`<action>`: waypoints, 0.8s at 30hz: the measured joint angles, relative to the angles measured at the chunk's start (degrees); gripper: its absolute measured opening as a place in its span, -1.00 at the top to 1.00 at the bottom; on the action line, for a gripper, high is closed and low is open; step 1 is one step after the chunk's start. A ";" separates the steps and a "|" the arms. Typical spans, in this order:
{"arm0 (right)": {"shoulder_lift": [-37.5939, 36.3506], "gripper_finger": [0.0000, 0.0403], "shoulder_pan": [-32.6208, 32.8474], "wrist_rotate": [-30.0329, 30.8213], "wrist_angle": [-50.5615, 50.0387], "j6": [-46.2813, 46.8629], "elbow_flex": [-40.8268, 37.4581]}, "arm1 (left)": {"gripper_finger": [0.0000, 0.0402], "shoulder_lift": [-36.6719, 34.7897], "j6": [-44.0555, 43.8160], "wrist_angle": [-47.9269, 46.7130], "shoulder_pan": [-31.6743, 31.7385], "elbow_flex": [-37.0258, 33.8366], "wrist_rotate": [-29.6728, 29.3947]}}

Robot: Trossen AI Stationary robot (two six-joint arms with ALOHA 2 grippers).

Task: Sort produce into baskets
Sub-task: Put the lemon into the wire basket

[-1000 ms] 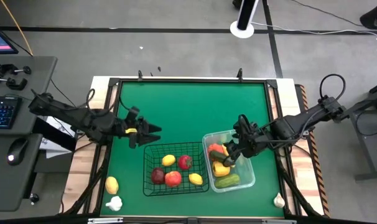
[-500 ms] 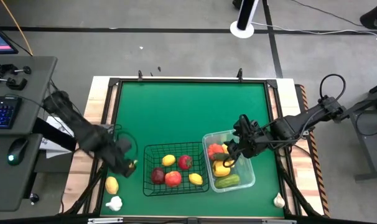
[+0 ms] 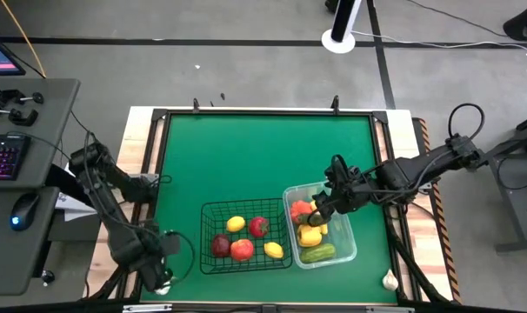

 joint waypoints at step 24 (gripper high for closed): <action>0.02 -0.42 -0.54 -1.48 0.48 6.39 0.00 | -0.79 -1.17 35.68 19.48 -4.72 -18.47 1.52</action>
